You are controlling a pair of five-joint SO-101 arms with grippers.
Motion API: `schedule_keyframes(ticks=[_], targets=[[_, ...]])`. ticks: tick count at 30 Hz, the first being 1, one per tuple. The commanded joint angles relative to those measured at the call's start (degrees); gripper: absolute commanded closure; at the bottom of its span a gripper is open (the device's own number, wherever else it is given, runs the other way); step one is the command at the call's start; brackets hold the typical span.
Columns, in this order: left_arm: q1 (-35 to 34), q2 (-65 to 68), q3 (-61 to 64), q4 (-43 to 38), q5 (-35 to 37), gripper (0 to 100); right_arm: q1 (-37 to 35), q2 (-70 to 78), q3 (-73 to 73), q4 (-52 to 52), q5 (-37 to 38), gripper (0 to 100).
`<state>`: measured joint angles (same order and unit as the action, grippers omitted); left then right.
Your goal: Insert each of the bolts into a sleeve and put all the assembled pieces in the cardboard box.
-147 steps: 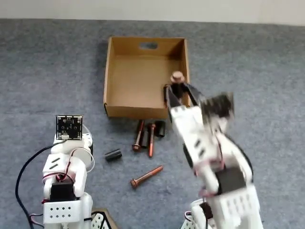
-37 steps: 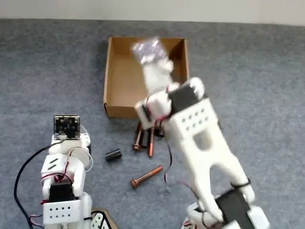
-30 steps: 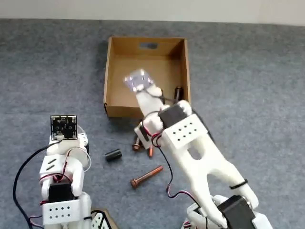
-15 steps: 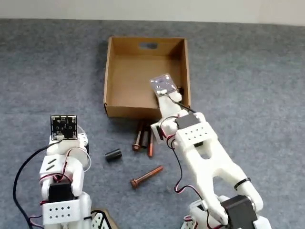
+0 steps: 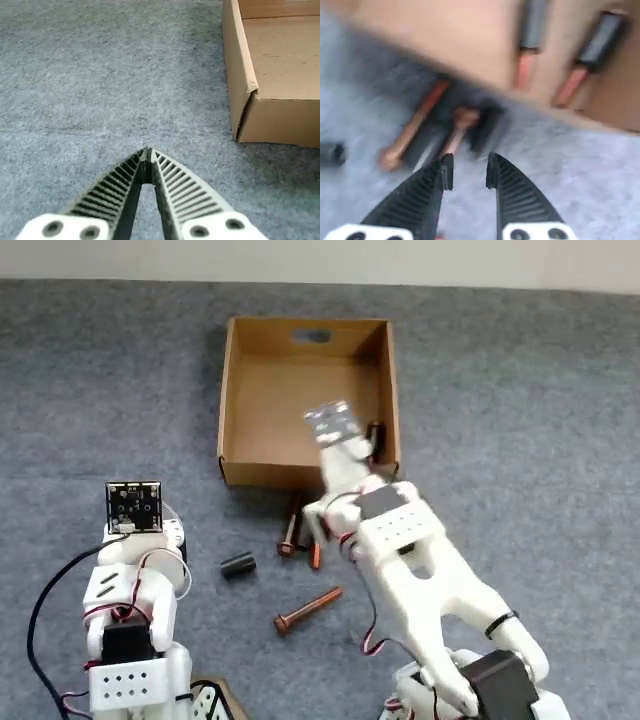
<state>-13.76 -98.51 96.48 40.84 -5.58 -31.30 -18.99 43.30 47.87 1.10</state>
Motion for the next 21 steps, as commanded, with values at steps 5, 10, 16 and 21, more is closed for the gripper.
schedule_keyframes(ticks=[5,10,16,21], targets=[[-8.4,-0.9,0.9,-2.4,10.1,99,-14.9,-2.2,-0.6,2.2,0.4,88.9],[-16.4,-0.7,0.9,-4.6,18.9,99,-19.5,-2.2,-0.7,2.2,3.4,86.9],[-19.4,-0.3,1.0,-6.2,21.4,99,-23.3,-2.2,-0.7,2.2,10.1,80.4],[-19.5,-0.3,1.0,-6.2,21.4,99,-24.4,-2.1,-0.6,-2.0,17.0,80.4]])
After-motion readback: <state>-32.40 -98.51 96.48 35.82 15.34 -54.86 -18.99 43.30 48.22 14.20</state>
